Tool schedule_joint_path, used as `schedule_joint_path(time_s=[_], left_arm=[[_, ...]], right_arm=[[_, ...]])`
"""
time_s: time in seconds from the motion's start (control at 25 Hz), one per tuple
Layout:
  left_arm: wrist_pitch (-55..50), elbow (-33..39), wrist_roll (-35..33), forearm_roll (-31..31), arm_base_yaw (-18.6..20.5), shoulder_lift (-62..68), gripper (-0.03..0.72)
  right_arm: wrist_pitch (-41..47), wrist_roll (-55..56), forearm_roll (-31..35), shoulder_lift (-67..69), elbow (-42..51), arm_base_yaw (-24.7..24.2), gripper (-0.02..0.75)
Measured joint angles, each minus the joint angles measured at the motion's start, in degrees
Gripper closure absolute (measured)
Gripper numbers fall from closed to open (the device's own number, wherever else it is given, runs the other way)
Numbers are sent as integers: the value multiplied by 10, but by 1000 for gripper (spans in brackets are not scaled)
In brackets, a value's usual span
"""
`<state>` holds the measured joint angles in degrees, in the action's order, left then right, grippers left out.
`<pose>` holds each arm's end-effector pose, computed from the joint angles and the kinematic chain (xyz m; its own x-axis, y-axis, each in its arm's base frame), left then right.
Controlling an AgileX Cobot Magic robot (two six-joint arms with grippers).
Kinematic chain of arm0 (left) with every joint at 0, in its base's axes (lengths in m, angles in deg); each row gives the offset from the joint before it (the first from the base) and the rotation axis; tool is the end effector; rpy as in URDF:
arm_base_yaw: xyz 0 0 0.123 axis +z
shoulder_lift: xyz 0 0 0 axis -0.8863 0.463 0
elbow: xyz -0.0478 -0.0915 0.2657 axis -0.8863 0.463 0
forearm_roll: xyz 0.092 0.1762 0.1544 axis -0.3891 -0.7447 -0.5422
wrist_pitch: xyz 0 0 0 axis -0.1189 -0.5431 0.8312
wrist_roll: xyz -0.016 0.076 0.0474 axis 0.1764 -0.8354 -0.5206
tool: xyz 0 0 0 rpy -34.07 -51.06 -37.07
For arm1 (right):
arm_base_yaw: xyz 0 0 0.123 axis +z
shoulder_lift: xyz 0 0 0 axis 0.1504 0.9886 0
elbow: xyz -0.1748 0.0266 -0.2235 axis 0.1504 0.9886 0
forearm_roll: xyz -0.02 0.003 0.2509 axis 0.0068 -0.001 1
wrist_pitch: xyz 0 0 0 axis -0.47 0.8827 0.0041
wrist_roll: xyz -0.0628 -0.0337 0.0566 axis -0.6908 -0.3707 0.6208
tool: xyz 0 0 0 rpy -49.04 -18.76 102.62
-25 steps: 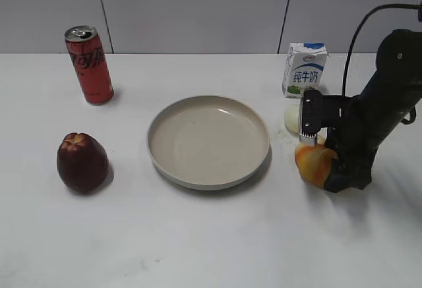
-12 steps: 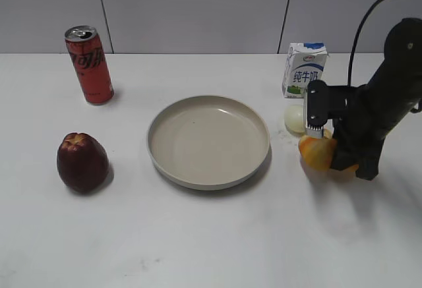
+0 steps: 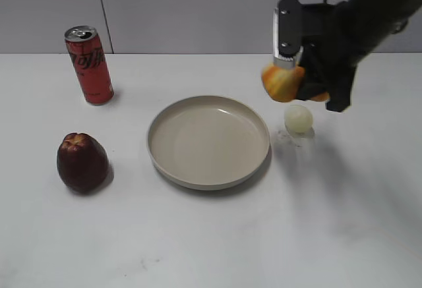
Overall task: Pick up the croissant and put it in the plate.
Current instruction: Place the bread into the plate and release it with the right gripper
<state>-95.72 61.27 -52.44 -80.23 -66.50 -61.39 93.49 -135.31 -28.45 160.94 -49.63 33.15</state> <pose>-0.0052 -0.0016 0.2696 -0.4915 0.0242 -0.8706 0.0843 0.9962 -0.0199 0.3388 0.1639 0.2389 0.0357 -0.9589 -0.2815 -0.9274 0.0732 -0.3668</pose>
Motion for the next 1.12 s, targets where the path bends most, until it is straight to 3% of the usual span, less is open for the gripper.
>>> schedule_joint_path(time_s=[0.36, 0.76, 0.84, 1.04, 1.12], left_arm=[[0, 0, 0, 0, 0, 0, 454], [0, 0, 0, 0, 0, 0, 454], [0, 0, 0, 0, 0, 0, 454], [0, 0, 0, 0, 0, 0, 454], [0, 0, 0, 0, 0, 0, 454]], right_arm=[[12, 0, 3, 163, -165, 118, 536], [21, 16, -11, 257, -176, 131, 531], [21, 24, -13, 261, -176, 131, 465], [21, 30, -13, 261, -178, 131, 182], [21, 37, -14, 261, -178, 131, 129]])
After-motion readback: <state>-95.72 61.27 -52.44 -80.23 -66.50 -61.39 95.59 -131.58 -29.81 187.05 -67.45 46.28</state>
